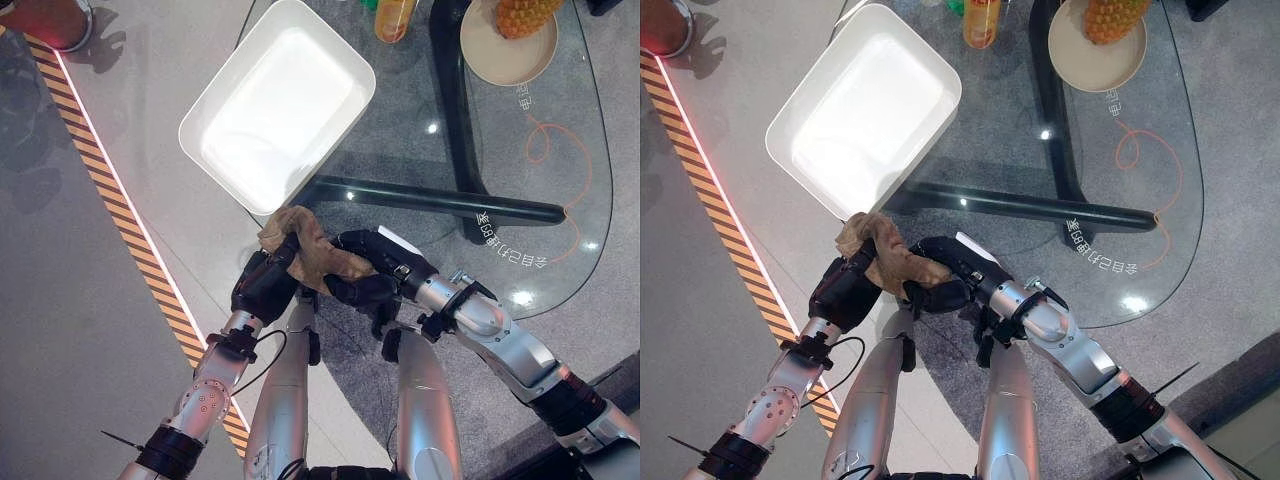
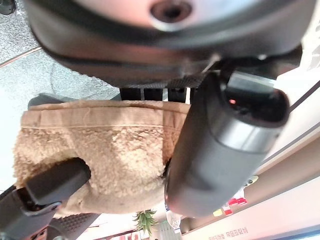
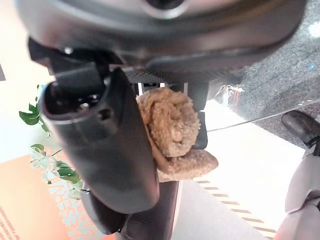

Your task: Wipe the table with a cloth and put it in the basket.

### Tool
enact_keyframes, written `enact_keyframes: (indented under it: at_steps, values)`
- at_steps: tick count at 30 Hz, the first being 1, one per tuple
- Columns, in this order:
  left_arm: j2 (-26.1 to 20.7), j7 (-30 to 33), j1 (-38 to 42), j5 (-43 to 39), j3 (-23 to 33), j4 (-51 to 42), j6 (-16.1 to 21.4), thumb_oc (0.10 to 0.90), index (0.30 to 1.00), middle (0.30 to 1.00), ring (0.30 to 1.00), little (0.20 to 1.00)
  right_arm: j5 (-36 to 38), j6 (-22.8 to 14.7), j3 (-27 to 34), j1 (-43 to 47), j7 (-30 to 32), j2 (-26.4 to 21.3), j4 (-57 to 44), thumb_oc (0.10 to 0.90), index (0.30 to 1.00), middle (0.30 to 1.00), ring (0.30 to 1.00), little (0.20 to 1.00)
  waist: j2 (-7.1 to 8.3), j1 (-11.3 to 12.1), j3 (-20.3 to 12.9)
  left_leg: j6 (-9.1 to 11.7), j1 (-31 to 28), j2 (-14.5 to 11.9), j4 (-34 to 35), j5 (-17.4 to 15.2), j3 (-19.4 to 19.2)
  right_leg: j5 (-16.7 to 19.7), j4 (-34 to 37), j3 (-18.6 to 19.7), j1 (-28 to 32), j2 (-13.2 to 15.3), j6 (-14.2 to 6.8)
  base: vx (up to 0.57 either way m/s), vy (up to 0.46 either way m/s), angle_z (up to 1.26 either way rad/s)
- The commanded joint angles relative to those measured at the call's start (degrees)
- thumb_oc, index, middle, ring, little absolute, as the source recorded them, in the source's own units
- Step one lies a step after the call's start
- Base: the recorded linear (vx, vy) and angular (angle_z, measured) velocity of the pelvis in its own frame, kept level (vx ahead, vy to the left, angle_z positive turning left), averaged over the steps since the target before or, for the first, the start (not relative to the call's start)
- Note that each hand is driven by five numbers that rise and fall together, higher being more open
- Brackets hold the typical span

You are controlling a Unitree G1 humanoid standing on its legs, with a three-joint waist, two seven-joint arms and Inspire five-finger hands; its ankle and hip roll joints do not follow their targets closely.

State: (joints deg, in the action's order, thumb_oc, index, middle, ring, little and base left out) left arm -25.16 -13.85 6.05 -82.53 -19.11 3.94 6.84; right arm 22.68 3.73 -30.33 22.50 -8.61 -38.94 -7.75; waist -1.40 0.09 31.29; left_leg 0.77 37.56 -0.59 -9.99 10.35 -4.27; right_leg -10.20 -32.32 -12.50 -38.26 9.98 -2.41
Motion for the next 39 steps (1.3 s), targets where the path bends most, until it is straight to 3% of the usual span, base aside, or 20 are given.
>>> enact_keyframes:
  at_steps: [1, 3, 5, 6, 14, 24, 31, 35, 39]
  values:
    - [2.5, -7.4, 2.8, -0.9, -2.8, -10.2, -0.4, 0.100, 0.300, 0.300, 0.300, 0.200, -0.2, -4.2, -4.4, 2.7, -3.8, 2.8, -9.9, 0.100, 0.300, 0.300, 0.300, 0.200, 1.95, 0.4, -1.5, 0.1, -1.9, 3.7, -10.7, -13.8, -3.6, 10.0, 14.1, 0.9, 1.9, -4.4, -2.8, 0.00, 0.000, 0.00]
    - [2.9, -7.1, 3.0, -1.1, -2.6, -10.0, 0.0, 0.100, 0.300, 0.300, 0.300, 0.200, 0.1, -3.7, -3.7, 2.5, -1.9, 3.0, -9.6, 0.100, 0.300, 0.300, 0.300, 0.200, 2.08, 0.3, -1.5, 0.1, -2.2, 3.8, -10.7, -13.9, -3.9, 10.1, 14.4, 0.8, 2.2, -4.4, -2.9, 0.00, 0.000, 0.00]
    - [2.9, -7.2, 3.0, -0.6, -2.5, -9.7, 0.3, 0.100, 0.300, 0.300, 0.300, 0.200, -0.4, -3.9, -3.4, 2.4, -0.3, 3.2, -9.4, 0.723, 0.834, 0.834, 0.834, 0.823, 2.11, 0.2, -1.5, 0.1, -2.3, 3.7, -10.6, -13.9, -3.9, 10.1, 14.3, 0.8, 2.1, -4.4, -2.9, 0.00, 0.000, 0.00]
    - [3.1, -7.2, 3.0, -0.4, -2.4, -9.6, 0.7, 0.100, 0.300, 0.300, 0.300, 0.200, -0.4, -3.8, -3.0, 2.2, 1.1, 3.3, -9.3, 0.800, 0.900, 0.900, 0.900, 0.900, 2.14, 0.2, -1.5, 0.1, -2.3, 3.7, -10.6, -13.9, -4.0, 10.1, 14.4, 0.8, 2.2, -4.4, -2.9, 0.00, 0.000, 0.00]
    - [3.3, -7.1, 2.7, 0.4, -0.9, -9.6, 3.6, 0.100, 0.300, 0.300, 0.300, 0.200, -1.7, -5.1, 0.1, 0.0, 6.3, 3.2, -8.9, 0.800, 0.900, 0.900, 0.900, 0.900, 2.13, -0.4, -1.5, 0.1, -2.3, 3.5, -10.8, -14.1, -4.4, 10.0, 14.3, 1.2, 2.0, -4.5, -2.9, 0.00, 0.004, 0.00]
    - [3.0, -6.1, 2.5, 6.2, 4.8, -10.7, 14.4, 0.100, 0.300, 0.300, 0.300, 0.200, -0.5, -5.6, 5.9, -5.4, 9.1, 3.7, -9.1, 0.800, 0.900, 0.900, 0.900, 0.900, 1.76, -1.5, -1.5, 0.0, -2.1, 3.3, -11.4, -14.4, -5.2, 9.4, 13.0, 2.3, 1.2, -5.0, -2.8, 0.02, 0.037, -0.01]
    - [1.1, -1.5, 4.1, 10.8, 11.4, -11.4, 19.6, 0.100, 0.300, 0.300, 0.300, 0.200, -1.5, -4.0, 8.0, -7.5, 8.0, 3.0, -8.1, 0.800, 0.900, 0.900, 0.900, 0.900, 1.05, -2.2, -1.5, 0.0, -2.0, 3.2, -12.0, -14.8, -5.6, 8.7, 12.2, 3.4, 0.7, -5.3, -2.5, 0.04, 0.070, -0.10]
    - [0.4, 3.7, 4.9, 17.4, 14.5, -12.6, 22.9, 0.100, 0.300, 0.300, 0.300, 0.200, -1.0, -2.6, 8.9, -8.5, 8.3, 3.4, -7.8, 0.800, 0.900, 0.900, 0.900, 0.900, 0.56, -2.5, -1.5, 0.0, -1.1, 3.2, -12.7, -14.9, -5.8, 8.4, 11.3, 4.3, -0.3, -5.6, -2.2, 0.04, 0.081, -0.03]
    - [-0.3, 6.4, 6.2, 20.4, 16.0, -12.3, 24.2, 0.100, 0.300, 0.300, 0.300, 0.200, -1.2, -1.3, 8.7, -8.4, 7.9, 3.3, -7.7, 0.800, 0.900, 0.900, 0.900, 0.900, 0.34, -2.9, -1.5, 0.0, -0.4, 3.0, -13.2, -14.9, -6.1, 8.2, 10.8, 5.0, -1.2, -5.7, -2.0, 0.04, 0.088, -0.11]
